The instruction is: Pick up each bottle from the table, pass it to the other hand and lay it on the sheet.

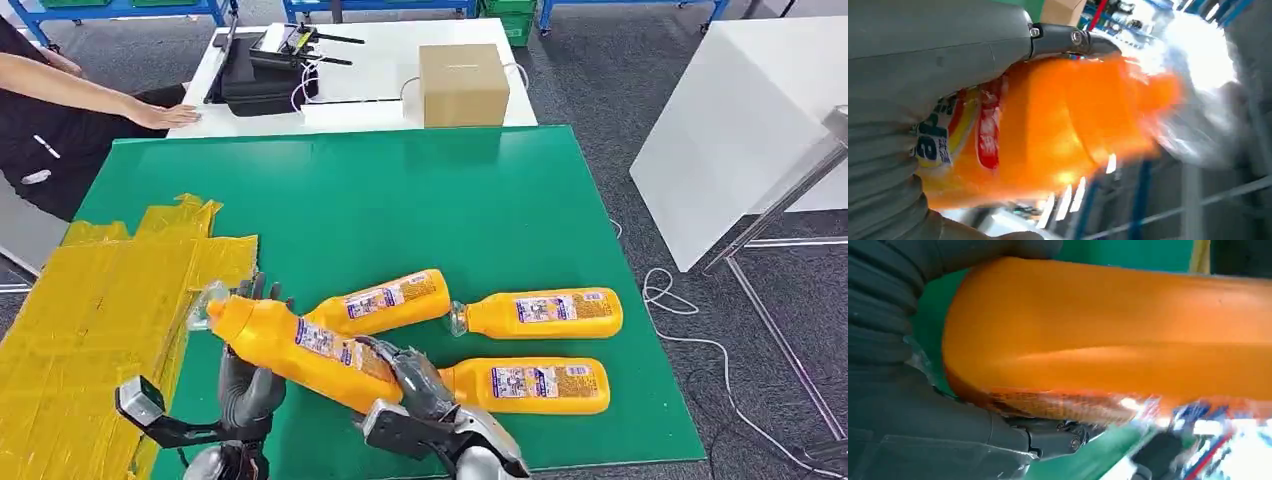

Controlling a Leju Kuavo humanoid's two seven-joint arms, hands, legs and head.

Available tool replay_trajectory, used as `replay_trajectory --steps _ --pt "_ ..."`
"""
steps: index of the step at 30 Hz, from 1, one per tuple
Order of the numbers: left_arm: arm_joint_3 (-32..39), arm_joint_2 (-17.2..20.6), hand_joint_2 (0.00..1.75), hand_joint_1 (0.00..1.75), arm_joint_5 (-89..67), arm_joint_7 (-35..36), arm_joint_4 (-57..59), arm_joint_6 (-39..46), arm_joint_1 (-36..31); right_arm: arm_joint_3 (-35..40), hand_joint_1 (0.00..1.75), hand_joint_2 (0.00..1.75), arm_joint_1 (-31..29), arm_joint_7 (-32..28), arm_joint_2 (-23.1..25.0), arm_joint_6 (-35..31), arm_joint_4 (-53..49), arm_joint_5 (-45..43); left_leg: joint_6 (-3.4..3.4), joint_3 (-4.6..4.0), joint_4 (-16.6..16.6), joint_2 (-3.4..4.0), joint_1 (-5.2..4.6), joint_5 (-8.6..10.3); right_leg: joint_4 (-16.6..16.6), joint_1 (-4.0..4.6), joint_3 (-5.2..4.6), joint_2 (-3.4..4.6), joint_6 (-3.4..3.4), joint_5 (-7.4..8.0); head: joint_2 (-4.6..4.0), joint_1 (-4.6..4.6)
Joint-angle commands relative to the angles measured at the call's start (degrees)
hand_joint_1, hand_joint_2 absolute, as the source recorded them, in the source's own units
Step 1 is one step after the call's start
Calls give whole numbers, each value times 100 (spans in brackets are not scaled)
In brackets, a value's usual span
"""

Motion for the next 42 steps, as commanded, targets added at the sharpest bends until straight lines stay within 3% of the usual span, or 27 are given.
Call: replay_trajectory --steps 1,10,11,12,42 --pt "-965 698 175 0 -826 -288 1150 182 -547 1268 175 175 -880 34 138 228 1098 -71 -4 12 -11 -3 1 3 -8 1 11 -4 1 1 0 -5" --pt "-979 735 175 0 -820 -342 1377 118 -603 1400 175 175 -982 17 154 262 1236 -110 -3 12 -6 -10 2 1 -4 2 9 -8 3 -2 0 0" --pt "-979 735 175 162 -820 -342 1377 118 -603 1400 175 175 -982 17 154 262 1236 -110 -3 13 -6 -10 1 1 -4 1 10 -8 3 -2 0 0" --pt "-960 723 175 175 -801 -353 1380 122 -599 1419 175 175 -995 17 160 262 1252 -112 -5 18 -8 -13 6 0 -9 6 18 -12 4 -3 0 0" --pt "-711 610 175 175 -472 -306 1243 99 -533 1453 175 175 -1003 35 129 217 1277 -193 -2 8 -3 -12 2 1 -2 2 6 -10 3 -2 0 0"
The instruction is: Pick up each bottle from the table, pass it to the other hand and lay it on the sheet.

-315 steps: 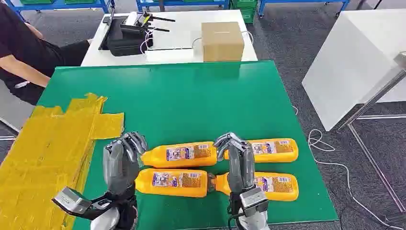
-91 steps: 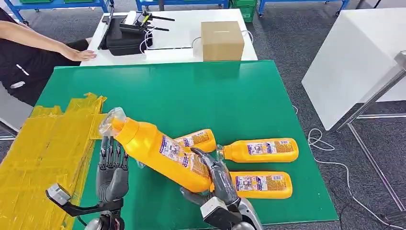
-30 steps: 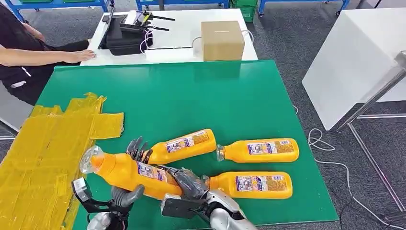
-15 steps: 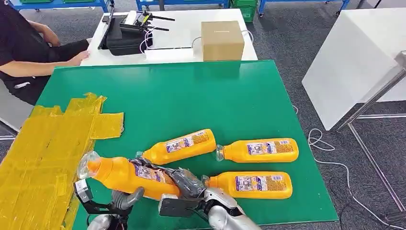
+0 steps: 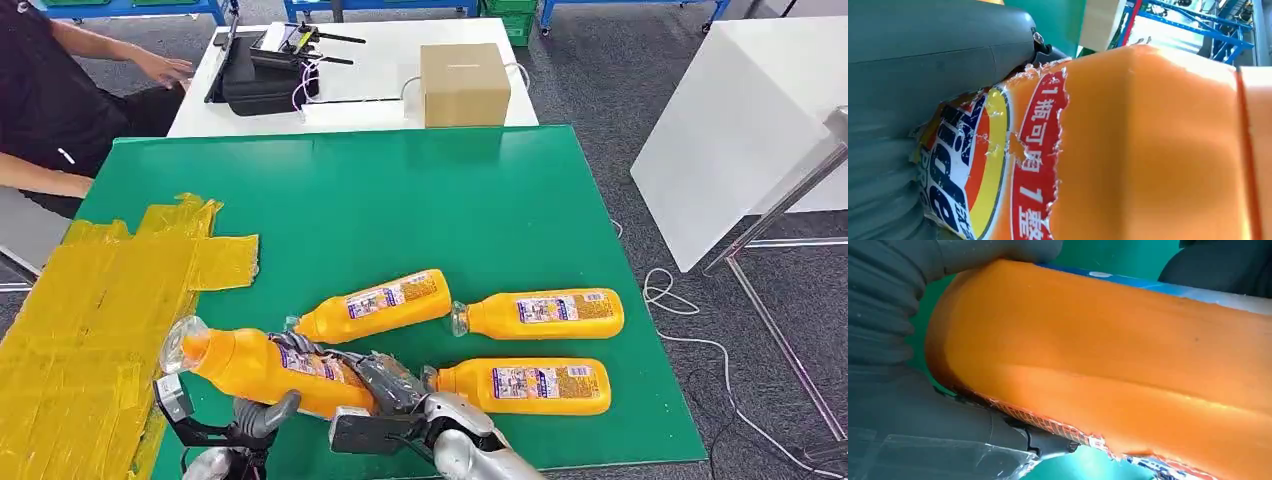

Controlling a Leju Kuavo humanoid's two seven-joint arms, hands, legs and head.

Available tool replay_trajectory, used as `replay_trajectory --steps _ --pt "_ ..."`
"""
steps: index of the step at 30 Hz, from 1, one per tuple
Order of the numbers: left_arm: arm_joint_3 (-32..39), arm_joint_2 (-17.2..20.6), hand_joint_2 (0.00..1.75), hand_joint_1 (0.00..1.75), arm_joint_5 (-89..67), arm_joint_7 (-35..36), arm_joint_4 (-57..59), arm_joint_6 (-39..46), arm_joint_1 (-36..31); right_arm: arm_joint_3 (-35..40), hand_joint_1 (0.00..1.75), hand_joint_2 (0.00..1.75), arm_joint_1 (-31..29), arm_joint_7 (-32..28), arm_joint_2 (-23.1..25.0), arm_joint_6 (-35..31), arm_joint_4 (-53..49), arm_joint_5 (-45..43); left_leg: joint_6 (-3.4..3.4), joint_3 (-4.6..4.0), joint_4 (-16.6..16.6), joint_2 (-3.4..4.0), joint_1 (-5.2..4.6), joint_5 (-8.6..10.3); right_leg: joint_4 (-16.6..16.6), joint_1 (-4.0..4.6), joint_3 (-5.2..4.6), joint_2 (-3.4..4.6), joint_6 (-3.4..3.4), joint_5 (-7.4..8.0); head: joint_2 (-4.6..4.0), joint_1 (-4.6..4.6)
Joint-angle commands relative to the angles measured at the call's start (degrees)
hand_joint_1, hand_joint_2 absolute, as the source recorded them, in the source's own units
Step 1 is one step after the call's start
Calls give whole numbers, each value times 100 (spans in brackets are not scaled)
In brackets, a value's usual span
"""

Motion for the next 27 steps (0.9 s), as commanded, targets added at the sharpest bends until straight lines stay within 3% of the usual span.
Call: replay_trajectory --steps 1,10,11,12,14,16,17,18,20,24,27 --pt "-190 -33 175 175 -8 84 311 -30 -283 455 175 175 -128 -54 41 88 234 49 -3 5 -3 -10 3 -1 -4 3 8 -11 3 -2 0 0" --pt "305 -234 175 175 586 181 -329 -167 -87 30 175 175 107 -115 -72 -316 -130 -95 -2 5 -1 -15 5 -3 -5 5 11 -16 5 -4 0 0" --pt "411 -232 175 175 628 227 -573 -138 -10 -230 84 175 255 -236 -111 -546 -438 -175 -1 0 1 -10 3 -1 -2 3 3 -11 3 -2 0 0" --pt "503 -219 175 175 651 264 -776 -60 73 -352 0 0 328 -228 -163 -566 -668 -177 -2 2 3 -18 8 -4 -4 7 9 -19 5 -5 0 0" --pt "717 -134 175 175 495 337 -1263 264 241 -747 0 0 541 -276 -282 -850 -1311 -161 -1 -4 5 -12 4 -3 1 5 -1 -12 4 -4 0 0" --pt "1063 71 175 175 -286 266 -1878 1128 415 -1269 0 0 686 -303 -404 -1124 -2030 -126 -2 -5 9 -8 8 -8 3 8 -1 -9 5 -6 0 0" --pt "1683 307 175 175 -2338 243 -2440 3288 320 -1471 0 0 500 90 -909 -1814 -2516 553 -3 -8 13 -6 10 -11 5 10 -3 -7 5 -7 0 0" --pt "2231 628 175 175 -2349 615 -2776 3962 183 -1890 0 0 431 167 -1198 -1314 -2898 415 -3 -14 17 4 12 -10 5 12 -11 3 4 -1 0 0" --pt "2796 576 175 175 -3007 718 -2873 3907 -54 -2388 0 0 437 14 -1136 -832 -2955 623 -3 -31 16 -5 10 2 5 8 -22 -5 2 7 0 0" --pt "2729 451 175 175 -3753 601 -2759 4542 -138 -2321 0 0 372 0 -1043 -843 -2735 831 -4 -10 10 2 8 0 4 6 -6 -1 2 4 0 0" --pt "2596 581 175 175 -4002 663 -2478 4865 -165 -2227 0 0 255 28 -1070 -896 -2561 819 -3 0 0 -25 4 2 -3 3 12 -28 3 -3 0 0"
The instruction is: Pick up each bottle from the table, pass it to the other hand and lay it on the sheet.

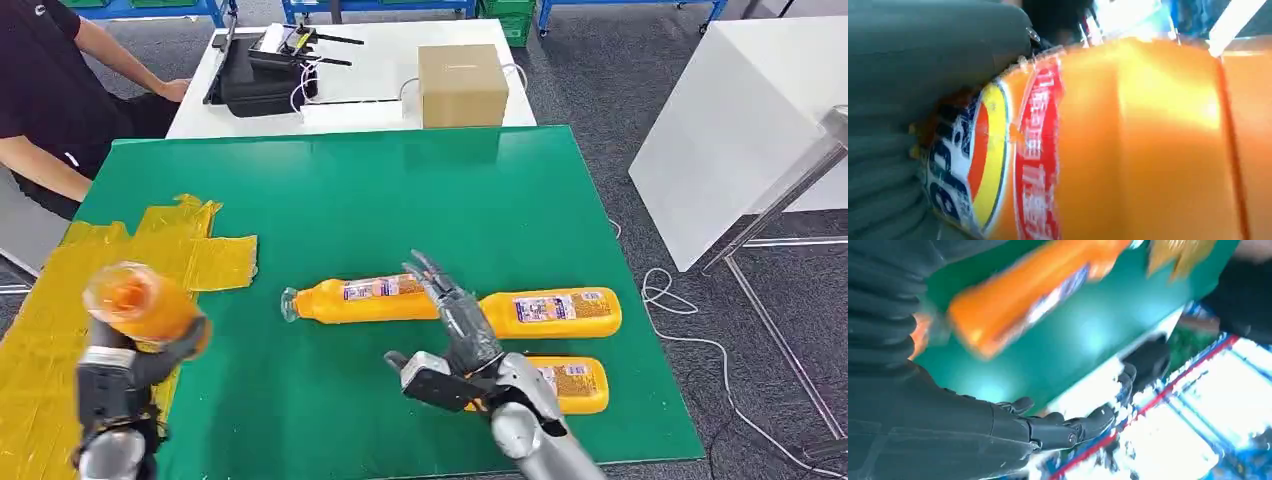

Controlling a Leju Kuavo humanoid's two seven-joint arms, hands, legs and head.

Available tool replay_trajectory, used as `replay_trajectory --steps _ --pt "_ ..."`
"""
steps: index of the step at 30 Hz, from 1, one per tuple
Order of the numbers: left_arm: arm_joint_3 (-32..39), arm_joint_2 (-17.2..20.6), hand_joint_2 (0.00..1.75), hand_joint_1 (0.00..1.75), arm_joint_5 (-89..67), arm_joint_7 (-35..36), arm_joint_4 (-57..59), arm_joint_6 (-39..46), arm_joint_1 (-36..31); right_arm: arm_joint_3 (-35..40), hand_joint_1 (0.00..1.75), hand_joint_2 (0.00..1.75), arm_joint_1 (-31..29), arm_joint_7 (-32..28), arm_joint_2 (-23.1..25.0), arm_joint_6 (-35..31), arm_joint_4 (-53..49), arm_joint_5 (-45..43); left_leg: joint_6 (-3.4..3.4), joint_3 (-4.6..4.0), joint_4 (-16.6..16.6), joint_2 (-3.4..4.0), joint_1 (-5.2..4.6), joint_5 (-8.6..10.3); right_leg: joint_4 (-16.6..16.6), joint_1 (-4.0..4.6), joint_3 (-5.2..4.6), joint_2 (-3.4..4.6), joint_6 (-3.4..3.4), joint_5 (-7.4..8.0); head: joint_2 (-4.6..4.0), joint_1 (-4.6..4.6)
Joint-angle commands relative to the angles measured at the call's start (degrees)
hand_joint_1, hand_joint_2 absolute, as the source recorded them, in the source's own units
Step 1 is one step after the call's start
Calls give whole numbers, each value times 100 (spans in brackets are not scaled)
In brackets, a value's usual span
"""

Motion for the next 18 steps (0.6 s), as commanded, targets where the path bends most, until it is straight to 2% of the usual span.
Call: replay_trajectory --steps 1,6,8,18 --pt "570 190 175 175 -774 29 -77 515 -281 -432 0 0 -271 32 -325 -4 -222 112 1 6 -1 -22 4 5 -4 5 7 -22 4 -2 0 0" --pt "435 334 175 175 -1320 7 124 978 -284 -370 0 0 -379 60 -392 -12 -103 72 -1 9 -2 0 8 1 -2 7 9 -5 6 0 0 0" --pt "151 552 175 175 -2129 346 363 1334 -346 -333 0 0 -482 112 -441 -15 12 57 0 6 -3 -7 5 4 -1 4 8 -12 6 -1 0 2" --pt "29 667 175 175 -2211 489 619 1231 -481 -332 0 0 -543 149 -459 -13 95 58 0 6 -4 -14 0 7 -1 1 6 -18 4 -2 0 2"
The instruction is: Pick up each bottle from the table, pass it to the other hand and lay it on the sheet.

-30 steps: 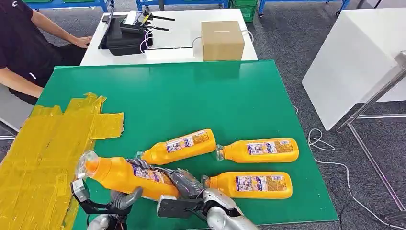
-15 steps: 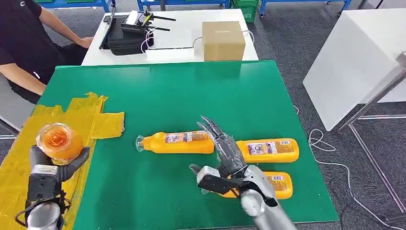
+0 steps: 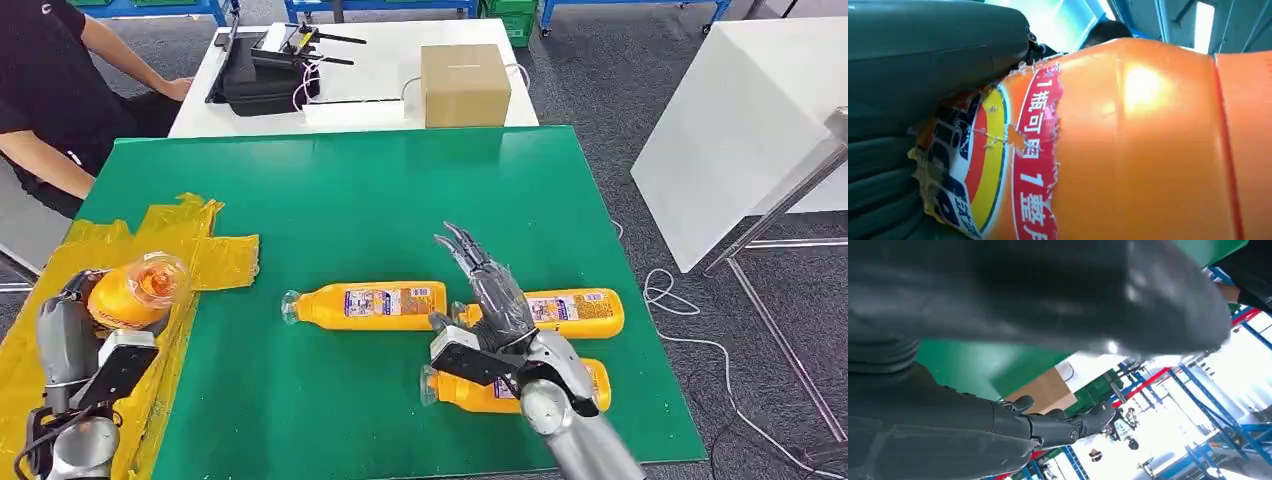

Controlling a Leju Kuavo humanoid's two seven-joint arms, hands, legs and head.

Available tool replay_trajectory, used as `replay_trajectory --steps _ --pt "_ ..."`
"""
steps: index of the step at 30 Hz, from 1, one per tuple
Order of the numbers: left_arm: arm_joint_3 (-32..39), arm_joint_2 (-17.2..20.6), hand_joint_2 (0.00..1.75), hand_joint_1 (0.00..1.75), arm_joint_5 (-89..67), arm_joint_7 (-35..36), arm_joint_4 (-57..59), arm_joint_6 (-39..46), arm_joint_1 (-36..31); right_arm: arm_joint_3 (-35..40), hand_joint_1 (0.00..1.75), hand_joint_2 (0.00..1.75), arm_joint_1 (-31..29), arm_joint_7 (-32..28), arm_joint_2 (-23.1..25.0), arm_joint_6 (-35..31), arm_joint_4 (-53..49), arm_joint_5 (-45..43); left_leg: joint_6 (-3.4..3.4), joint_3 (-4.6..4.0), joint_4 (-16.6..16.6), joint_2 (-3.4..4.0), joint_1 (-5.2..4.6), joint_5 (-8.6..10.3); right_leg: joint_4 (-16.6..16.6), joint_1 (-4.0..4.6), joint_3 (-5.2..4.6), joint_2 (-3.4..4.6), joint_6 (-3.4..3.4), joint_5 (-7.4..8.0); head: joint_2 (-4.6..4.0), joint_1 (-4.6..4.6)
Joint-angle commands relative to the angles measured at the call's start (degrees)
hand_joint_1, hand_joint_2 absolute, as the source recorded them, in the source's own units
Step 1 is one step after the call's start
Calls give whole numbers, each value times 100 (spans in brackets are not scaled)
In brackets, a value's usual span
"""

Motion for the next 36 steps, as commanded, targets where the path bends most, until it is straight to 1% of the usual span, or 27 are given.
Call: replay_trajectory --steps 1,2,5,10,15,19,23,24,25,26,27,31,36 --pt "-339 306 175 175 -155 219 732 -73 -391 33 0 0 -372 113 -203 19 411 6 -3 9 -6 -14 5 0 -9 5 14 -15 5 -1 0 0" --pt "-431 393 175 175 -386 351 903 -38 -468 51 0 175 -440 153 -213 37 506 12 -3 8 -5 -14 4 1 -8 4 13 -14 4 -1 0 0" --pt "-697 613 175 175 -733 625 1590 -270 -803 75 0 175 -689 243 -200 109 931 22 -2 6 -6 -17 1 5 -7 2 10 -17 4 1 0 2" --pt "-1262 855 175 175 -1450 964 2851 -471 -1487 202 0 175 -1174 296 -69 326 1745 93 -4 6 -8 -18 3 11 -11 3 13 -19 4 8 0 0" --pt "-1729 1009 175 175 -1890 1250 4732 -682 -2502 541 0 175 -1752 330 227 465 2699 263 -7 6 -5 -21 4 13 -6 3 13 -23 2 6 0 0" --pt "-1979 1029 175 175 -2145 1265 5490 -615 -2870 772 0 175 -2028 396 435 517 3268 373 -9 15 -7 -5 8 9 -4 7 17 -6 2 5 0 0" --pt "-2183 989 175 175 -2330 1321 5811 -662 -3079 951 0 175 -2223 434 606 515 3747 468 -10 18 -8 -3 6 10 0 3 19 -5 4 5 0 0" --pt "-2246 987 175 164 -2398 1373 5868 -705 -3136 999 0 175 -2258 448 644 517 3827 499 -11 16 -7 -5 10 10 -2 7 19 -6 4 7 0 0" --pt "-2331 980 175 7 -2475 1406 5975 -720 -3215 1079 0 175 -2331 461 710 528 3984 545 -9 12 -4 -1 7 10 2 4 13 -2 4 7 0 0" --pt "-2332 962 175 0 -2464 1428 6029 -772 -3271 1126 0 175 -2353 470 753 533 4040 572 -10 12 -4 -5 9 11 0 6 15 -7 4 7 0 0" --pt "-2495 954 0 0 -2638 1611 6201 -844 -3408 1226 0 175 -2432 500 853 543 4236 623 -8 7 -1 -5 5 10 6 2 9 -6 4 6 0 0" --pt "-2529 934 0 0 -2644 1587 6272 -857 -3488 1302 0 175 -2474 524 950 539 4345 658 -9 5 2 -3 4 10 11 1 4 -5 2 4 0 2" --pt "-2529 934 0 0 -2644 1587 6272 -857 -3488 1302 0 175 -2474 524 950 539 4345 658 -15 7 0 -5 0 14 20 -3 3 -7 4 0 0 0"
